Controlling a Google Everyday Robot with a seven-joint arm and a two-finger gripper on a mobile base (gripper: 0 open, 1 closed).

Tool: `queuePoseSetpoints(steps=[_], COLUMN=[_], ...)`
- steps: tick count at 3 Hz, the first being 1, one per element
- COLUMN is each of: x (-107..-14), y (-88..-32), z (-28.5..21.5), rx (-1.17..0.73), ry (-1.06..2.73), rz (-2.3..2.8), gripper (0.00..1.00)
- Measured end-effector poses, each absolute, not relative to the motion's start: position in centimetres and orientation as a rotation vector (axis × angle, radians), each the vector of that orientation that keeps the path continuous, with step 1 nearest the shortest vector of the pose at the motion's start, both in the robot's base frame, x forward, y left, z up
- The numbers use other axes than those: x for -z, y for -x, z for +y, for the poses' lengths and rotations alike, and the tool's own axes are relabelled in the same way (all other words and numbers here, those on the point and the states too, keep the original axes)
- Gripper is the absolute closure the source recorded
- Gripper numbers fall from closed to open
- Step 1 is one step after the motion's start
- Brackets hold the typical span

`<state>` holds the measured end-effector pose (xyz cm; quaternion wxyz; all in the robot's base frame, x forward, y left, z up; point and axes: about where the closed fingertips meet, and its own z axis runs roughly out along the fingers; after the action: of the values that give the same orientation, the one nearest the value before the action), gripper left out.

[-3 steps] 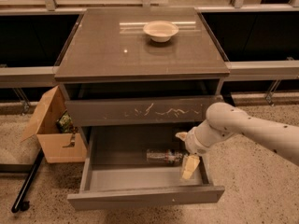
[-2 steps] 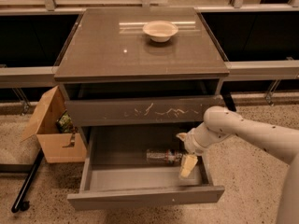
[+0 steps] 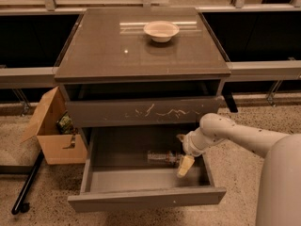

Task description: Pick water bottle from middle drawer and place on counter

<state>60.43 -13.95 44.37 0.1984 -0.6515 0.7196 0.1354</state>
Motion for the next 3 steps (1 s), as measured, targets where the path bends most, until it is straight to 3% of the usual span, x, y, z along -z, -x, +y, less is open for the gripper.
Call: queuePoseSetpoints(steps=[2,3], x=[-39.9,-38.6], y=[-62.1,-62.2], z=[-13.4,-13.4], rx=[-0.36,-0.355], ry=[1.851,1.861], rz=[2.028,2.039], gripper=[0.0,0.18])
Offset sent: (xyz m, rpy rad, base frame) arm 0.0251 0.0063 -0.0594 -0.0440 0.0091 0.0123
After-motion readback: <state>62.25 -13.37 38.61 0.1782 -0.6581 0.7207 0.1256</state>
